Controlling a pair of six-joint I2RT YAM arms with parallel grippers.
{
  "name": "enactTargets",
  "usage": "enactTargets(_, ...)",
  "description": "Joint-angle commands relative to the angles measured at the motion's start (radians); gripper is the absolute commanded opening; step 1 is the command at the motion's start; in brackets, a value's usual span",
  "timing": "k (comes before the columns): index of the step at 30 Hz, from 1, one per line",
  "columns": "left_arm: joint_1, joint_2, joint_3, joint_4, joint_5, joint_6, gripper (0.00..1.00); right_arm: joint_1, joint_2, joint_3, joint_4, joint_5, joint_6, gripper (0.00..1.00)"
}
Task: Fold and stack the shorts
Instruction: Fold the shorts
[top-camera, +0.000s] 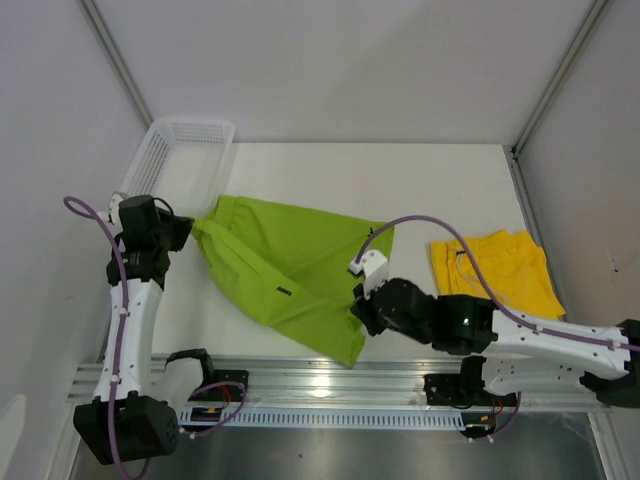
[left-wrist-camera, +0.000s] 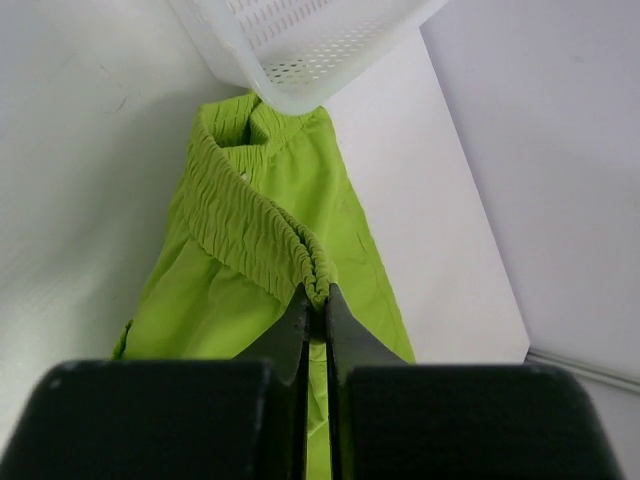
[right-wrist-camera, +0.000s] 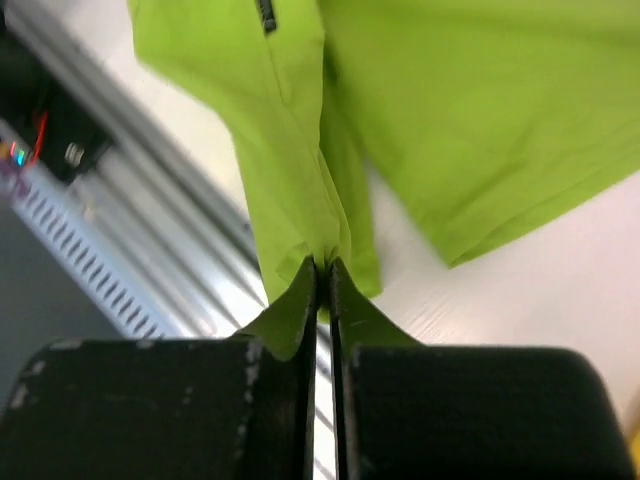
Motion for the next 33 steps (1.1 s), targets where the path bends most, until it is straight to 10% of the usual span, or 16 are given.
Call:
enactTargets(1,0.013,0.019,0.033,0.039,-0.061,-0.090,0.00,-0.181,-0.047,0.063,-0.032,-0.116,-0.093,0.00)
enactTargets(15,0.060,0.153,0.086,0.097,-0.104,-0.304,0.00,-0.792,0.097,0.254,0.042,-0.500,-0.216,0.00)
enactTargets(33,0.062,0.453,0.228,0.229,0.055,-0.429,0.00,-1.034,0.371,0.374,0.165,-0.658,-0.192,0.00)
